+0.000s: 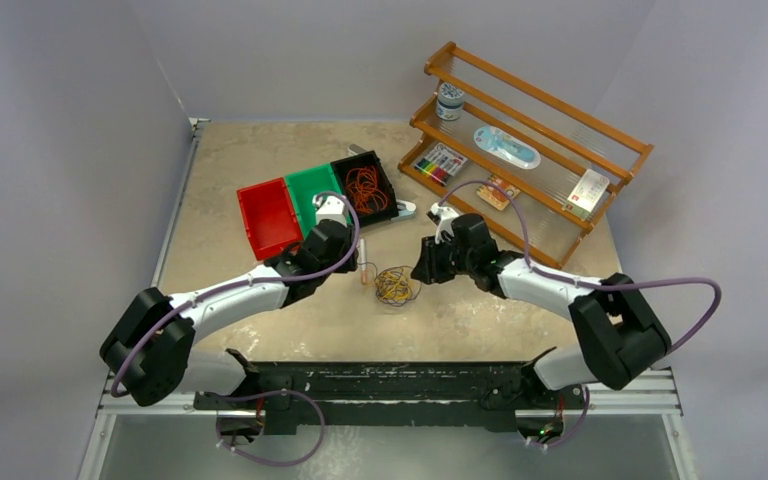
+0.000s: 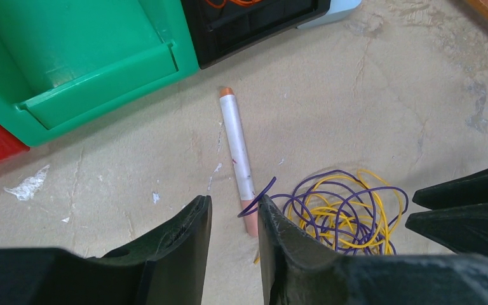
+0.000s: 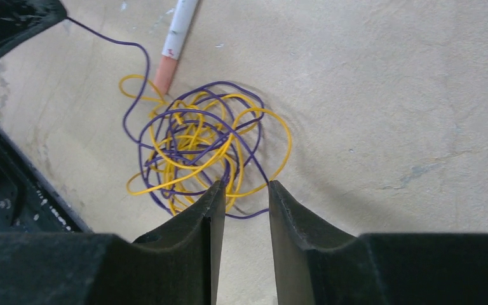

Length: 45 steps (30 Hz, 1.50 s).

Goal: Untangle the cables

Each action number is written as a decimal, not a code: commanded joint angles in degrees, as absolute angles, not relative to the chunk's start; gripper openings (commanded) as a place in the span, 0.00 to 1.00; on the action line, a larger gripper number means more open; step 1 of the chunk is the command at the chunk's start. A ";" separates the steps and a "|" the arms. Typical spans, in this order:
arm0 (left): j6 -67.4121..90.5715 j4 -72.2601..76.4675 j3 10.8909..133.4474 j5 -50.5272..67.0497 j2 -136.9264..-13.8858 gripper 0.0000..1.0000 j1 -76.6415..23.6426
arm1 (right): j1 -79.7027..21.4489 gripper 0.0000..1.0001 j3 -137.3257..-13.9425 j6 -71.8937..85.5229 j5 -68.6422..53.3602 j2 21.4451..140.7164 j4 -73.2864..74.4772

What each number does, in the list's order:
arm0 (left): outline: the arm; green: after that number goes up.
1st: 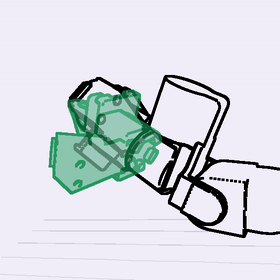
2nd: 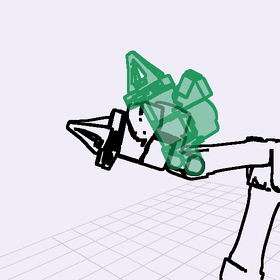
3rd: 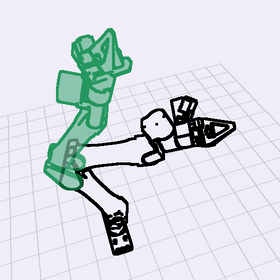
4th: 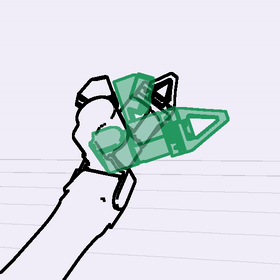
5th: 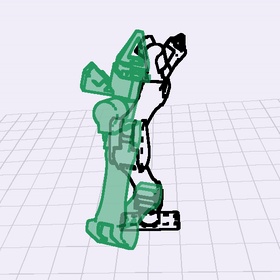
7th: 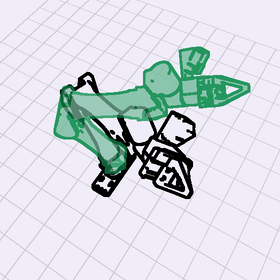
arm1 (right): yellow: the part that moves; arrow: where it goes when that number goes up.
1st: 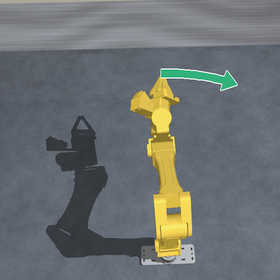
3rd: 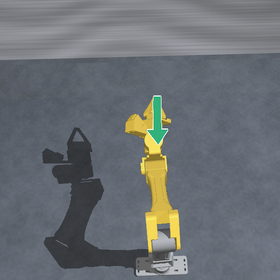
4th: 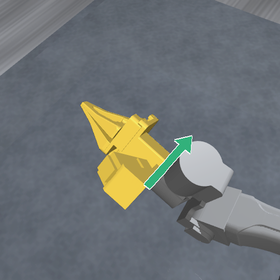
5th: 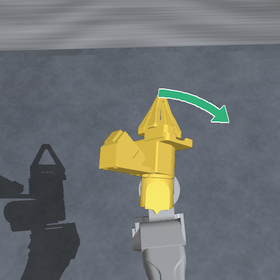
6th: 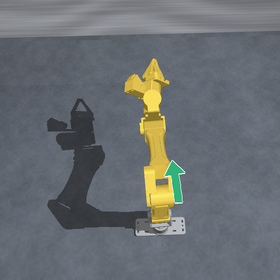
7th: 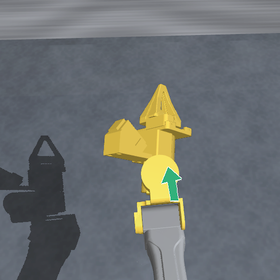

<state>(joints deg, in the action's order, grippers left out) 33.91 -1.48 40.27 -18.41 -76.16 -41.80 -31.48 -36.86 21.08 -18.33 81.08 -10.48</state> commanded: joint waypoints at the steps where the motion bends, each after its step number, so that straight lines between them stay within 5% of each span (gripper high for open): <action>1: 34.89 -0.26 42.10 -19.27 -74.91 0.33 -41.86 | -31.80 0.35 -38.95 19.97 -14.96 82.14 -10.30; 20: 34.85 -0.53 41.75 -19.06 -74.35 0.33 -41.89 | -31.81 0.34 -39.15 20.62 -16.70 86.13 -18.24; 29: 34.89 -0.71 41.18 -19.49 -72.99 0.36 -41.85 | -31.81 0.17 -39.38 21.27 -16.60 87.42 -19.99; 41: 34.80 -0.77 40.71 -20.15 -69.77 0.43 -41.89 | -31.80 0.26 -39.98 20.70 -17.46 90.97 -22.09; 45: 34.79 -0.88 40.67 -20.19 -69.39 0.44 -41.88 | -31.78 0.18 -39.81 21.06 -17.01 90.18 -22.50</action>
